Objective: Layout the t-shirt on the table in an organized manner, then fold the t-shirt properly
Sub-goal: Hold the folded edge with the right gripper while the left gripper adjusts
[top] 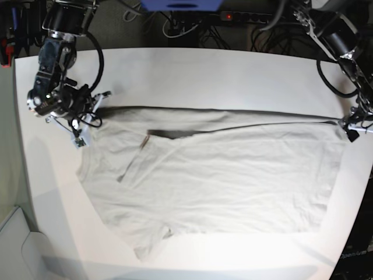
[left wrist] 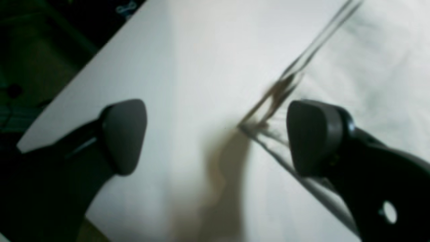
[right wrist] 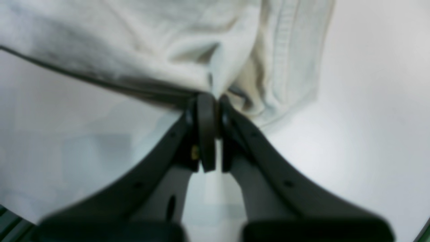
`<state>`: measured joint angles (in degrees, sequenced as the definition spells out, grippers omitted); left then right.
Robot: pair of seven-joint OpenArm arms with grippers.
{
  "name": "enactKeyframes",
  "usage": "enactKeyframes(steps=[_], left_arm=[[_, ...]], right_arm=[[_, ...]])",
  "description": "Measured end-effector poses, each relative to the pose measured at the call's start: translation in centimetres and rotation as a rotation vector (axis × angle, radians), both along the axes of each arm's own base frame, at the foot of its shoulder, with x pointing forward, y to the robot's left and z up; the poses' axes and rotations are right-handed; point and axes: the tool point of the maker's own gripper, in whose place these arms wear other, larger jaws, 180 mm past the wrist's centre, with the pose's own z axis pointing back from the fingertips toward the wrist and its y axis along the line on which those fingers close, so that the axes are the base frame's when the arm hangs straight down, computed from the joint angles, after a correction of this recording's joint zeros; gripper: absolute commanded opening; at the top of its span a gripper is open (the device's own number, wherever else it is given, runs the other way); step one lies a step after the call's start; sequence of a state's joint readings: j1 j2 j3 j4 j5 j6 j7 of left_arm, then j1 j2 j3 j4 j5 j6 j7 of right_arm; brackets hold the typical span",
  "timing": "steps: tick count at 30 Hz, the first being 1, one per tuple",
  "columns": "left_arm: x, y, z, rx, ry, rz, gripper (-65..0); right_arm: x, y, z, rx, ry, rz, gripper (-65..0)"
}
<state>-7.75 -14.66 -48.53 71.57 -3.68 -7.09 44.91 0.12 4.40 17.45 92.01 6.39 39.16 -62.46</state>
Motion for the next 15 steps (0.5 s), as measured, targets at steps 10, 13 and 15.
enactKeyframes(steps=[10,13,15], left_arm=[[0.0,-0.3,-0.2,0.016,0.028,-0.040,0.0],[-0.3,0.1,-0.2,0.028,0.030,-0.038,0.0],[-1.0,0.1,-0.6,0.023,0.051,-0.036,0.0]], right_arm=[[0.0,0.1,0.0,0.004,-0.002,0.000,-65.0],[0.0,0.0,0.0,0.000,-0.001,0.000,-65.0],[0.0,0.0,0.0,0.000,-0.001,0.000,-65.0]])
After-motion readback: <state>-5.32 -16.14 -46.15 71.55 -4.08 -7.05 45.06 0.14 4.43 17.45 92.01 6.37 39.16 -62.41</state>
